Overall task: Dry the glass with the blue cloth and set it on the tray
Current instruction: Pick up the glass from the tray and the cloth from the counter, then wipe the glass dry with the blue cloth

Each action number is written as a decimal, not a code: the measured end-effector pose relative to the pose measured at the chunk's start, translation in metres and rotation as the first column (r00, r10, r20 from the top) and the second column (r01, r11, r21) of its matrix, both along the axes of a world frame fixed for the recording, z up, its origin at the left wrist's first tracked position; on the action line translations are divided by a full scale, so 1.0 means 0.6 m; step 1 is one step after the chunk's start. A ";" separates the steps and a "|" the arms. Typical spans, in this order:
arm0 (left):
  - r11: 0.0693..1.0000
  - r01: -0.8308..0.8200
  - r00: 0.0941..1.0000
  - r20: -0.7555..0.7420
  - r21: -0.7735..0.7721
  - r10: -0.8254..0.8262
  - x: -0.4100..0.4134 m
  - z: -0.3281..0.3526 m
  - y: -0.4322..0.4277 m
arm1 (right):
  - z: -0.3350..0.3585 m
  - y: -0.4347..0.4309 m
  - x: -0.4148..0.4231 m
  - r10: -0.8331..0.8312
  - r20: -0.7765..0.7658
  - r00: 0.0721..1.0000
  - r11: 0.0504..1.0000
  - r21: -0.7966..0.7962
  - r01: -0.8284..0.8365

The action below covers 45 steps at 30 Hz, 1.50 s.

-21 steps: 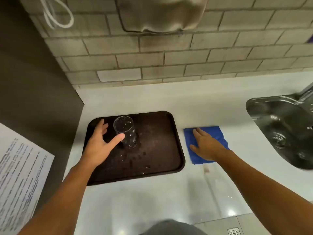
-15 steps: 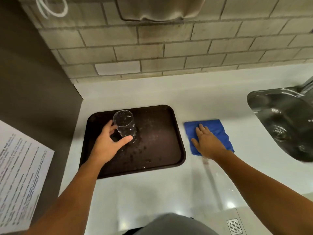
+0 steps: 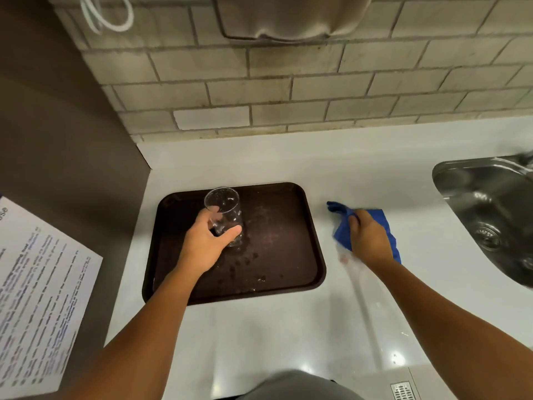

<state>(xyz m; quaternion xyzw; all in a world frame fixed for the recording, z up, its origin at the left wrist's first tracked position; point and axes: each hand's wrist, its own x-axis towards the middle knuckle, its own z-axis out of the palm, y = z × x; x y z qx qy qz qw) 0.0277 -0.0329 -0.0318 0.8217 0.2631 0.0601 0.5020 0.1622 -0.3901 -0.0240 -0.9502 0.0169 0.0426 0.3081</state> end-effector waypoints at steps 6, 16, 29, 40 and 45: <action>0.985 -0.035 0.996 0.072 -0.171 0.048 0.020 0.050 -0.014 | 0.094 0.030 -0.004 0.014 0.111 0.994 0.894 0.443 -0.062; 0.918 -0.013 0.983 0.162 -0.397 0.084 0.043 0.131 -0.045 | 0.193 0.138 -0.068 0.101 0.014 0.995 0.580 0.812 -0.070; 0.759 -0.087 0.973 0.110 -0.645 0.205 0.009 0.153 -0.118 | 0.195 0.201 -0.196 0.551 0.506 0.664 0.661 0.221 -0.717; 0.870 -0.092 0.948 0.224 -0.485 0.225 -0.014 0.158 -0.118 | 0.171 0.237 -0.185 0.537 0.113 0.836 0.586 0.662 -0.466; 0.879 -0.110 0.950 0.212 -0.463 0.231 -0.020 0.169 -0.118 | 0.162 0.239 -0.191 0.612 0.226 0.758 0.613 0.469 -0.636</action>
